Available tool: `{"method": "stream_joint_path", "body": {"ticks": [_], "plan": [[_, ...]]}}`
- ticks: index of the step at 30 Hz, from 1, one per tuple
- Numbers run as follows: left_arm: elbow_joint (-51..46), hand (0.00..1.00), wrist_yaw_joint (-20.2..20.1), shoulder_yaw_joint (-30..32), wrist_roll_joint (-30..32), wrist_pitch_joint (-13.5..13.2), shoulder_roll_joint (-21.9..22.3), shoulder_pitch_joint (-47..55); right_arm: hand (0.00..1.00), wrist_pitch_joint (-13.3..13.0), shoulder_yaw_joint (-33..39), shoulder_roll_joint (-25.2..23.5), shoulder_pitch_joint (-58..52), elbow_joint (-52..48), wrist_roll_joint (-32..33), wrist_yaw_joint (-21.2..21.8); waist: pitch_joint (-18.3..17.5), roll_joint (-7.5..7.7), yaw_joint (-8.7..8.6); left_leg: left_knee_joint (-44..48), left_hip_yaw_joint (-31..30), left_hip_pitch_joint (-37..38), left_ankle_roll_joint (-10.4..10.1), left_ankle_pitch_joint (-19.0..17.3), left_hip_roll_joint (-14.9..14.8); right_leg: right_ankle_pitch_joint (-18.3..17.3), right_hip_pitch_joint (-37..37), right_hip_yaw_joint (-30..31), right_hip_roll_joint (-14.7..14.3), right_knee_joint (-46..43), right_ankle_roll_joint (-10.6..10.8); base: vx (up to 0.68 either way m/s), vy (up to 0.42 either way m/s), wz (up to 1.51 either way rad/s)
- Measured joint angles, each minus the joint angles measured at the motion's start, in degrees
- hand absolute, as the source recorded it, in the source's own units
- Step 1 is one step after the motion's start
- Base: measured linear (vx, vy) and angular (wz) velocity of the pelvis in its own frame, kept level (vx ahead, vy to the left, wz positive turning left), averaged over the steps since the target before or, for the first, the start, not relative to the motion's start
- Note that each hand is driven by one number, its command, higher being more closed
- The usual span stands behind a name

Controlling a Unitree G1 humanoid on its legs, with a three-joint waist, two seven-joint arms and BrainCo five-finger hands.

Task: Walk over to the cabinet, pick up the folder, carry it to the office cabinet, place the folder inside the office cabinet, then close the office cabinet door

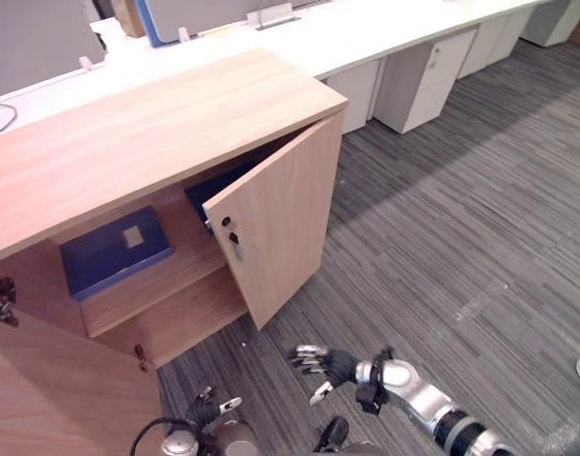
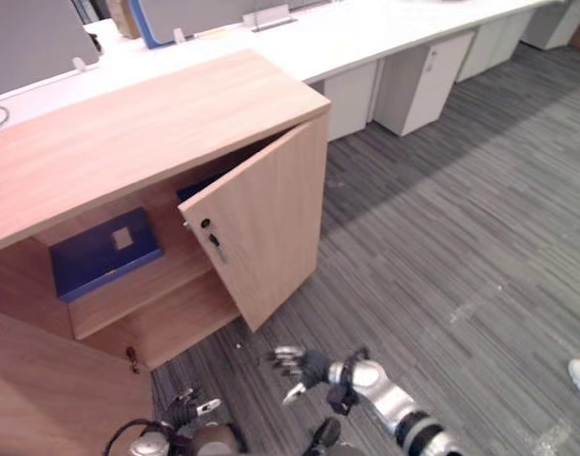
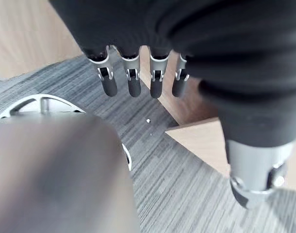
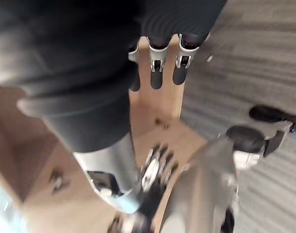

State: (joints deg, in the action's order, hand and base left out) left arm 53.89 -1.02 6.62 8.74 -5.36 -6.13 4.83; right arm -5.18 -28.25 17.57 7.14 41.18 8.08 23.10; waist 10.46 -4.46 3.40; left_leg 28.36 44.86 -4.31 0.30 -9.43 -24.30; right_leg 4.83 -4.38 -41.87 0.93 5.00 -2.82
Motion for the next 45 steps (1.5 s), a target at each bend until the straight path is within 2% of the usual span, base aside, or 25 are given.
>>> {"method": "stream_joint_path", "body": {"ticks": [2,4,7,9,10,11,13,15,16,17,20,24,26,27,28,29,30,31,34,40,41,42,43,44,45], "plan": [[0.93,0.00,0.73,1.32,-1.03,0.07,0.52,0.02,0.00,-0.38,5.32,-3.46,-0.05,8.83,-6.82,-5.56,-0.06,0.06,-0.25,-1.58,5.74,1.61,0.41,-0.14,0.14,0.13,0.03,-2.10,1.45,0.03,0.23,0.04,0.029,0.73],[1.89,0.00,1.31,1.81,-2.15,0.05,1.00,-0.16,0.00,-0.10,11.03,-5.89,-0.07,17.33,-12.28,-10.22,-0.25,0.19,-0.98,-5.64,6.05,1.40,0.20,1.78,3.20,0.41,-0.03,-5.60,3.46,0.02,1.20,0.04,0.042,1.00],[3.01,0.00,2.06,3.87,-2.30,0.36,1.69,-0.18,0.00,2.45,24.14,-9.43,-0.51,27.46,-17.16,-15.61,-0.78,0.89,-0.66,-15.76,2.32,1.87,-0.13,6.78,10.89,1.30,-1.08,-11.35,7.07,-0.68,2.94,0.05,0.084,0.85],[3.34,0.00,2.48,3.86,-2.58,0.59,1.78,-0.09,0.00,3.55,29.60,-10.45,-1.69,28.99,-18.47,-18.25,-0.88,1.16,-0.63,-21.38,-0.42,3.78,0.26,8.90,14.69,0.60,-3.04,-14.89,9.31,-2.72,4.36,0.10,0.115,1.06],[3.88,0.00,3.01,3.73,-2.86,0.60,2.17,-0.16,0.00,3.96,32.27,-10.62,-2.49,29.03,-18.44,-19.78,-1.42,1.07,-0.80,-24.05,-2.48,4.87,0.54,9.71,16.60,-1.10,-3.74,-16.93,11.82,-6.90,5.73,0.13,0.156,1.03],[4.14,0.00,3.26,3.67,-3.32,0.63,2.29,-0.20,0.00,4.09,33.25,-10.59,-2.68,29.03,-18.83,-20.61,-1.81,1.14,-0.82,-24.89,-3.63,5.06,0.63,9.91,17.48,-2.42,-3.76,-17.99,13.58,-10.04,6.24,0.16,0.209,1.07],[4.65,0.00,3.61,3.15,-4.33,0.64,2.07,-0.49,0.00,4.16,36.28,-10.63,-3.61,29.00,-20.41,-22.30,-2.71,2.03,-0.86,-26.67,-7.34,5.82,1.22,10.61,20.51,-5.98,-3.98,-19.35,19.70,-20.11,6.90,0.17,0.234,1.01],[5.25,0.00,4.12,0.70,-4.40,0.64,1.00,-1.23,0.00,4.29,40.80,-11.12,-4.71,28.57,-19.41,-23.35,-3.04,2.75,-1.23,-27.50,-12.66,7.46,2.33,10.43,23.74,-6.83,-3.86,-14.24,27.03,-32.96,5.22,0.23,0.327,1.25],[5.16,0.00,4.31,0.15,-4.49,0.64,0.68,-1.32,0.00,4.36,41.45,-11.40,-4.78,28.47,-18.61,-23.39,-2.91,3.16,-1.35,-27.52,-14.06,7.91,2.72,10.18,24.24,-6.45,-3.03,-11.01,28.35,-36.06,4.35,0.17,0.280,1.25],[5.20,0.00,4.67,-1.32,-4.83,0.64,0.04,-1.43,0.00,4.46,43.13,-12.32,-4.92,28.14,-16.79,-23.57,-2.69,3.35,-1.63,-27.34,-17.08,8.40,3.21,9.93,24.41,-9.21,-1.59,-4.01,28.15,-39.00,3.50,0.07,0.129,1.22],[5.19,0.00,5.20,-3.24,-5.05,0.57,-0.49,-1.47,0.00,4.23,45.77,-14.00,-6.06,25.91,-12.15,-23.86,-2.63,3.20,-2.57,-27.29,-23.55,8.37,3.28,9.90,23.96,-14.55,2.38,12.31,22.03,-38.10,4.80,0.03,-0.002,1.13],[5.23,0.00,5.51,-3.85,-5.00,-0.11,-0.59,-1.69,0.00,3.84,49.96,-14.53,-7.91,24.24,-7.62,-23.88,-2.47,3.61,-3.30,-26.29,-32.51,6.57,1.87,9.69,23.96,-15.20,6.26,32.92,15.33,-30.86,6.04,0.03,-0.194,1.11],[5.25,0.00,5.67,-3.74,-5.01,-0.32,-0.97,-1.84,0.00,3.84,51.91,-15.38,-8.12,24.38,-6.11,-23.88,-2.65,4.80,-3.69,-25.12,-36.11,5.10,0.37,9.90,23.88,-15.08,6.71,38.62,13.63,-27.21,6.19,0.06,-0.325,1.05],[5.20,0.00,5.73,-3.40,-5.02,-0.56,-1.48,-1.87,0.00,3.84,51.94,-16.00,-8.29,24.63,-5.49,-23.86,-2.75,6.00,-3.58,-25.00,-36.66,4.58,-0.70,10.19,24.11,-12.70,6.50,40.06,13.27,-24.65,7.19,0.08,-0.377,0.75],[5.53,0.00,5.79,-2.85,-4.99,-0.69,-2.09,-1.84,0.00,3.85,51.97,-16.77,-8.38,25.17,-4.60,-23.80,-2.83,7.64,-3.46,-25.13,-37.54,4.52,-1.96,10.44,24.07,-13.48,5.47,40.65,13.57,-22.93,10.75,0.09,-0.372,0.45],[5.87,0.00,5.80,-2.43,-5.00,-0.75,-1.99,-1.85,0.00,3.83,51.98,-16.84,-8.38,25.46,-4.55,-23.80,-3.11,7.57,-3.30,-25.21,-37.69,4.44,-2.69,10.60,23.41,-14.15,4.77,40.44,13.05,-21.37,11.28,0.08,-0.342,0.20],[6.31,0.00,5.82,-1.96,-5.00,-0.77,-1.99,-1.92,0.00,3.84,51.93,-16.83,-8.34,25.59,-4.58,-23.77,-3.28,7.36,-3.10,-25.20,-37.65,4.44,-3.23,10.72,22.62,-14.60,4.17,40.12,12.33,-19.91,11.24,0.09,-0.306,0.09],[7.20,0.00,5.94,-0.54,-4.94,-0.71,-0.82,-2.19,0.00,3.79,52.04,-16.29,-8.61,25.79,-4.29,-23.63,-3.50,6.24,-3.44,-25.17,-37.87,4.56,-4.90,11.61,19.23,-14.21,2.27,38.15,9.02,-17.69,10.51,0.07,-0.300,0.12],[7.29,0.00,5.93,0.52,-5.33,-0.97,-0.18,-2.23,0.00,3.47,51.86,-16.06,-9.54,25.89,-4.61,-23.51,-3.59,6.57,-3.31,-25.41,-39.61,6.22,-7.74,11.93,15.42,-13.59,-1.68,35.78,5.06,-14.82,9.51,0.05,-0.274,0.23],[4.80,0.00,5.89,1.29,-8.92,-1.31,1.27,-2.11,0.00,2.66,51.18,-15.62,-10.54,25.92,-4.80,-23.41,-1.83,6.75,-3.24,-20.77,-42.97,2.13,-9.13,11.91,12.19,-12.66,-4.40,31.16,1.46,-12.31,8.02,-0.03,-0.128,0.44],[3.85,0.00,5.88,1.00,-9.57,-1.30,1.13,-2.10,0.00,2.68,51.24,-15.52,-10.80,26.02,-5.05,-23.46,-1.04,6.66,-3.35,-18.41,-38.57,0.34,-6.18,10.58,11.01,-12.56,-4.98,28.72,1.39,-11.72,6.90,-0.12,-0.066,0.68],[3.07,0.00,5.90,0.75,-10.40,-1.32,0.86,-2.29,0.00,2.69,51.23,-15.48,-11.22,25.99,-5.34,-23.57,-0.43,6.87,-3.24,-14.64,-29.17,-0.72,-3.26,9.20,7.95,-12.90,-4.90,26.65,1.73,-11.34,5.23,-0.12,-0.069,0.71],[2.67,0.00,5.91,0.33,-10.73,-1.32,0.57,-2.51,0.00,2.69,51.27,-15.35,-11.38,25.98,-5.98,-23.60,0.13,7.09,-3.25,-10.87,-23.49,-1.38,-1.05,7.73,5.83,-13.14,-4.82,25.37,2.20,-11.31,4.83,-0.08,-0.045,0.73],[2.31,0.00,5.80,-0.44,-10.87,-1.32,0.40,-2.22,0.00,2.83,51.48,-14.86,-11.90,25.92,-7.13,-23.65,0.64,6.47,-3.51,-4.51,-15.18,-2.23,0.63,5.72,2.80,-13.30,-5.05,23.41,3.25,-11.50,4.71,-0.03,0.023,0.87],[2.23,0.00,5.69,-1.46,-10.94,-1.32,0.84,-1.99,0.00,2.81,51.92,-14.25,-12.71,25.89,-7.00,-23.75,0.58,5.29,-3.92,0.00,-11.38,-2.65,0.90,4.33,2.09,-13.46,-4.98,21.54,4.15,-11.53,5.00,-0.01,0.067,0.87]]}}
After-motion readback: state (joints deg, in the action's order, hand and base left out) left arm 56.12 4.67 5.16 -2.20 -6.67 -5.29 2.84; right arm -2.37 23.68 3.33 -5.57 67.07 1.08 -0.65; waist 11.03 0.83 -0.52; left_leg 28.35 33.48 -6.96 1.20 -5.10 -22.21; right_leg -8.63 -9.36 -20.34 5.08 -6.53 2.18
